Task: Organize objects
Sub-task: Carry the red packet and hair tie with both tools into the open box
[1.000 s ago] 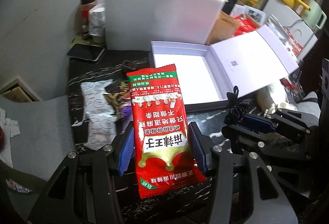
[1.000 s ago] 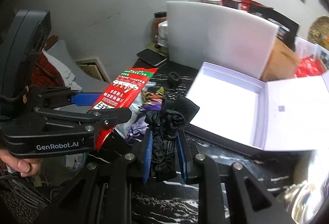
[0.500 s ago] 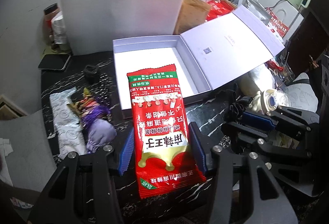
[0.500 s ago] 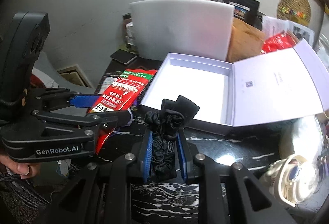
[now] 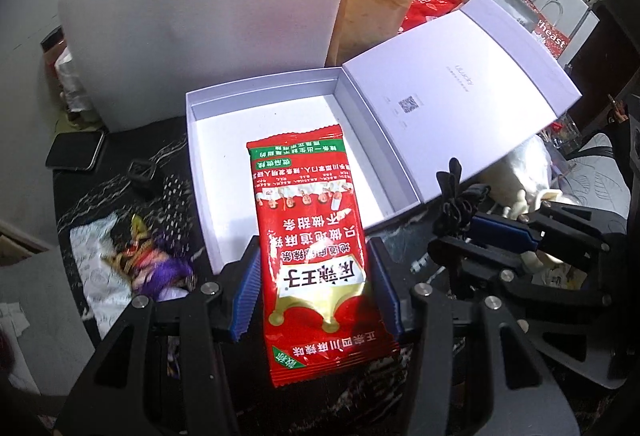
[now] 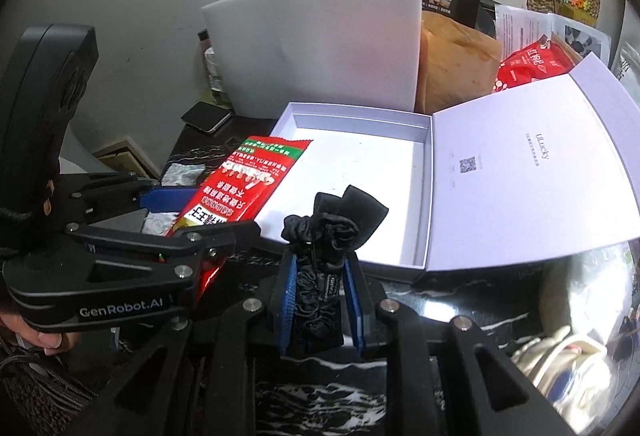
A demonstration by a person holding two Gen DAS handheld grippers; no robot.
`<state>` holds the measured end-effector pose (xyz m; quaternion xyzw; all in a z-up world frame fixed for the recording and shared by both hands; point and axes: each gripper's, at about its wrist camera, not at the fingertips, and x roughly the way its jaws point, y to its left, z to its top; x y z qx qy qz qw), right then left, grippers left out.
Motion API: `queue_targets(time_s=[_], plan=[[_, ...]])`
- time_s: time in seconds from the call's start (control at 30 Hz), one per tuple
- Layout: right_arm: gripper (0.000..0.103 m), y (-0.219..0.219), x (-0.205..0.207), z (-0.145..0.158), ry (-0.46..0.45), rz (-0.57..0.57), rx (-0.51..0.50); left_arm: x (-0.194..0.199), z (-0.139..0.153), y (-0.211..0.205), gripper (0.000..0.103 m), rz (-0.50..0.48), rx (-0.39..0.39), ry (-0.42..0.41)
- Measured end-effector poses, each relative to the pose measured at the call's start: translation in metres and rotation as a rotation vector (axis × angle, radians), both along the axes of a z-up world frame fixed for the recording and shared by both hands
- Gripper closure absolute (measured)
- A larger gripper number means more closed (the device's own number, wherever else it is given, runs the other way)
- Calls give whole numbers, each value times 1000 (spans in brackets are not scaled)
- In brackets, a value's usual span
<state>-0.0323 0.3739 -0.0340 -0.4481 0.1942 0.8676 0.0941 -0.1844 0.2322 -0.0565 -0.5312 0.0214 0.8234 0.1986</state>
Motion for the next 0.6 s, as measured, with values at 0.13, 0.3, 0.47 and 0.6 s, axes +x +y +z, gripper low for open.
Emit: queue_targets(time_s=[0.13,0.3,0.47,0.6], plan=[[81,16,-14,-10,-15,-8,-6,-26,-9,4,54,-6,-5,-12],[81,32,-35,-22,-31,-10,-16,-55,-20,4,54,4,-15,-22],[81,43,-54,-34,-42,-5,-19,-80,-34,0,54,24,-24,-32],[81,50,-68,-44,-44,-11,-16,-98,-46,-3,54,41,-31,-42]])
